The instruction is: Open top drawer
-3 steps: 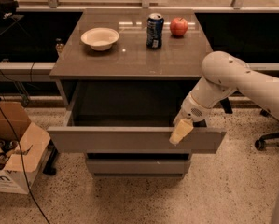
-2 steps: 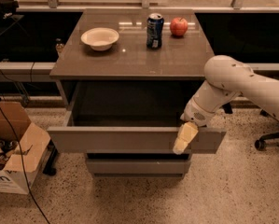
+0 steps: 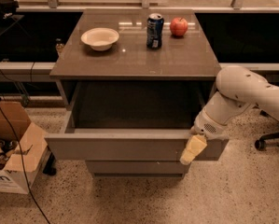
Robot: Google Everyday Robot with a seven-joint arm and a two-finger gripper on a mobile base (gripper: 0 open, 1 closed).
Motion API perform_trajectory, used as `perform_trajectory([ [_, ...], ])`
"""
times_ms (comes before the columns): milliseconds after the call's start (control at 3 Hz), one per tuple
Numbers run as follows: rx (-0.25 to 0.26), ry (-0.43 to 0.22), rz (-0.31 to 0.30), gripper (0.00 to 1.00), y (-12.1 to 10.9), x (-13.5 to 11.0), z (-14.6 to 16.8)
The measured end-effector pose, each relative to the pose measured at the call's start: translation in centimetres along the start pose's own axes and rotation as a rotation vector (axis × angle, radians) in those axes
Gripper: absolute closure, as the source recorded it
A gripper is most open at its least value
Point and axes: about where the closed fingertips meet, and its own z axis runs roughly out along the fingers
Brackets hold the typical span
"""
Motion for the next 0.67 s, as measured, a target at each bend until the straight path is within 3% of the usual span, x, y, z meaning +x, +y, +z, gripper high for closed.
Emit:
perform_trajectory([
  [333, -0.023, 0.035, 0.002, 0.5, 2.35, 1.01, -0.63],
  [667, -0.023, 0.035, 0.002, 0.49, 2.38, 1.03, -0.63],
])
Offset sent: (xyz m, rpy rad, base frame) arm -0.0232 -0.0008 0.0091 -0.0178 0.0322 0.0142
